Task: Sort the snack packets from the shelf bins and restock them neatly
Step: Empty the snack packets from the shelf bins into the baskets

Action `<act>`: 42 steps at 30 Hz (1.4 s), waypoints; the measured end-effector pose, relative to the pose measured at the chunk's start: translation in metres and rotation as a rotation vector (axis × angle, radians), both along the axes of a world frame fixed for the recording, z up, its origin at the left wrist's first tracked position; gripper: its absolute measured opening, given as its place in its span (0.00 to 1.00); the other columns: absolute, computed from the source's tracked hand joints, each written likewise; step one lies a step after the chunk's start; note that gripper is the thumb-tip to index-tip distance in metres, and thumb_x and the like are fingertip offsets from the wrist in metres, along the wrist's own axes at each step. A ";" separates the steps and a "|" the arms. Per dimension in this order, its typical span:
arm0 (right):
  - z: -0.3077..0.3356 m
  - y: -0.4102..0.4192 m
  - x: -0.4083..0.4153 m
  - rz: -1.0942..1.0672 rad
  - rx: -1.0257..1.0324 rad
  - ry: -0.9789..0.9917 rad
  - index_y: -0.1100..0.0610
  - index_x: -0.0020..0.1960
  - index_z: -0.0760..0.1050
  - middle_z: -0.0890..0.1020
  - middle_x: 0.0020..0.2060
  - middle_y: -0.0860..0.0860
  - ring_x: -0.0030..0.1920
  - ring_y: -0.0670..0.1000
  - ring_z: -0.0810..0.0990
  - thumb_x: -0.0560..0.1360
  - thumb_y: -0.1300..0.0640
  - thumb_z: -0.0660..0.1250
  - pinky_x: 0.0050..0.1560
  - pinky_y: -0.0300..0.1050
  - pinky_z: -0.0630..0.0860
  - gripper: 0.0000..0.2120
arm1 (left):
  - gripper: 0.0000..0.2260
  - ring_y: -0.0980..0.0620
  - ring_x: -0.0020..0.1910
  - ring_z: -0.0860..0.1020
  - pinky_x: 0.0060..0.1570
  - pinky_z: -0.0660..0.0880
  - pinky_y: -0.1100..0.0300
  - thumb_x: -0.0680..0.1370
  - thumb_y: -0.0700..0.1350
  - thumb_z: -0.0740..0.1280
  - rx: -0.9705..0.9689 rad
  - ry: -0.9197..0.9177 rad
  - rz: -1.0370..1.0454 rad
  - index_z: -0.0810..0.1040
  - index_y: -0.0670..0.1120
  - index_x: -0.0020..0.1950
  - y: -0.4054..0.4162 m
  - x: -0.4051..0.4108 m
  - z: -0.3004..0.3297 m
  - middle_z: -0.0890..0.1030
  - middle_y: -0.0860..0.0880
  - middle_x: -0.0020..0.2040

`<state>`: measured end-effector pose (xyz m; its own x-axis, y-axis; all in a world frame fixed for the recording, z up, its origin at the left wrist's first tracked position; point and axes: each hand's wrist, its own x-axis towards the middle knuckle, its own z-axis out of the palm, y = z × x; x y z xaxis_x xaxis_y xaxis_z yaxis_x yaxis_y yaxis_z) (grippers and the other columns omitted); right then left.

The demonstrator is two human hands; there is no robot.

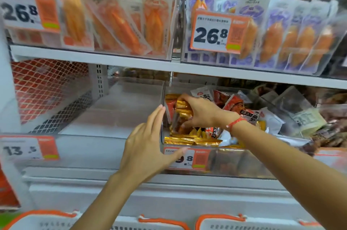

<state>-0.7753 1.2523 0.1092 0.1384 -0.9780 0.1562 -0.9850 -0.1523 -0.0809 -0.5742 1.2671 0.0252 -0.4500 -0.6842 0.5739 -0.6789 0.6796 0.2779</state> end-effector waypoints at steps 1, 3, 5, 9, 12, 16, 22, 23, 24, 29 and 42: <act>0.005 0.015 -0.004 -0.002 -0.103 -0.040 0.52 0.70 0.62 0.79 0.56 0.53 0.56 0.55 0.77 0.68 0.48 0.77 0.56 0.53 0.75 0.37 | 0.50 0.54 0.73 0.64 0.68 0.65 0.53 0.67 0.79 0.55 0.007 -0.003 -0.001 0.41 0.54 0.79 0.001 0.000 0.001 0.46 0.58 0.79; 0.011 0.050 -0.010 0.023 -0.282 -0.151 0.50 0.66 0.64 0.79 0.52 0.50 0.52 0.52 0.77 0.67 0.47 0.77 0.52 0.54 0.76 0.33 | 0.50 0.53 0.73 0.63 0.68 0.65 0.53 0.67 0.78 0.57 0.037 -0.004 0.003 0.41 0.54 0.79 0.001 0.001 0.004 0.46 0.58 0.79; 0.015 0.096 -0.014 0.066 -0.406 -0.221 0.50 0.64 0.65 0.80 0.52 0.47 0.53 0.51 0.77 0.67 0.46 0.76 0.52 0.52 0.76 0.31 | 0.50 0.52 0.73 0.64 0.68 0.66 0.51 0.67 0.76 0.59 0.076 -0.007 -0.001 0.42 0.53 0.79 0.004 0.001 0.009 0.46 0.58 0.79; 0.011 0.192 -0.026 0.076 -0.443 -0.276 0.46 0.62 0.67 0.78 0.51 0.40 0.53 0.45 0.77 0.65 0.39 0.69 0.52 0.43 0.75 0.29 | 0.50 0.49 0.74 0.63 0.70 0.62 0.48 0.68 0.74 0.62 0.116 -0.033 -0.010 0.44 0.51 0.79 0.008 0.000 0.014 0.47 0.55 0.80; -0.011 0.244 -0.044 0.065 -0.280 -0.346 0.42 0.61 0.68 0.79 0.54 0.39 0.54 0.43 0.79 0.65 0.38 0.74 0.52 0.43 0.78 0.28 | 0.51 0.50 0.77 0.56 0.73 0.54 0.48 0.68 0.74 0.62 0.121 -0.064 -0.010 0.44 0.49 0.80 0.008 0.000 0.018 0.47 0.52 0.80; -0.061 0.264 -0.062 -0.019 0.070 -0.197 0.43 0.62 0.67 0.74 0.58 0.41 0.58 0.44 0.74 0.66 0.42 0.74 0.56 0.44 0.74 0.28 | 0.50 0.48 0.77 0.54 0.74 0.49 0.50 0.69 0.71 0.66 0.025 -0.076 0.007 0.49 0.45 0.80 0.016 -0.003 0.028 0.51 0.48 0.80; -0.056 0.241 -0.082 -0.048 0.050 -0.110 0.46 0.67 0.70 0.72 0.65 0.45 0.66 0.47 0.69 0.75 0.52 0.69 0.65 0.41 0.66 0.22 | 0.27 0.51 0.73 0.63 0.69 0.61 0.49 0.77 0.55 0.68 -0.111 -0.030 -0.113 0.68 0.48 0.73 0.040 -0.042 0.053 0.65 0.51 0.75; -0.044 0.232 -0.087 -0.052 -0.071 -0.125 0.47 0.65 0.72 0.75 0.62 0.46 0.63 0.48 0.71 0.75 0.54 0.69 0.64 0.45 0.70 0.19 | 0.23 0.51 0.71 0.64 0.67 0.64 0.49 0.77 0.53 0.67 -0.077 -0.006 -0.117 0.70 0.49 0.71 0.040 -0.052 0.057 0.66 0.52 0.74; -0.030 0.223 -0.094 -0.073 -0.191 -0.122 0.49 0.63 0.74 0.77 0.60 0.48 0.61 0.51 0.74 0.74 0.56 0.68 0.61 0.50 0.73 0.18 | 0.21 0.51 0.70 0.65 0.66 0.66 0.50 0.78 0.52 0.66 -0.030 0.020 -0.123 0.71 0.50 0.70 0.039 -0.062 0.060 0.67 0.53 0.73; 0.020 0.174 -0.130 -0.267 -0.081 0.152 0.53 0.74 0.63 0.66 0.71 0.57 0.72 0.58 0.62 0.76 0.45 0.66 0.68 0.54 0.65 0.30 | 0.24 0.46 0.65 0.72 0.55 0.70 0.55 0.77 0.51 0.68 0.276 -0.019 -0.130 0.68 0.46 0.71 0.013 -0.113 0.066 0.71 0.46 0.69; 0.002 0.087 -0.133 -0.370 0.349 0.379 0.51 0.75 0.58 0.69 0.70 0.57 0.69 0.61 0.67 0.73 0.33 0.62 0.63 0.54 0.69 0.37 | 0.50 0.43 0.69 0.69 0.61 0.70 0.54 0.67 0.56 0.78 0.636 -0.277 -0.142 0.51 0.43 0.77 -0.031 -0.167 0.052 0.66 0.42 0.74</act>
<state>-0.9079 1.3392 0.1116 -0.2357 -0.9562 -0.1736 -0.9372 0.1765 0.3008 -0.7411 1.2360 0.0769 -0.6313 -0.7728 -0.0657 -0.6989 0.5301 0.4802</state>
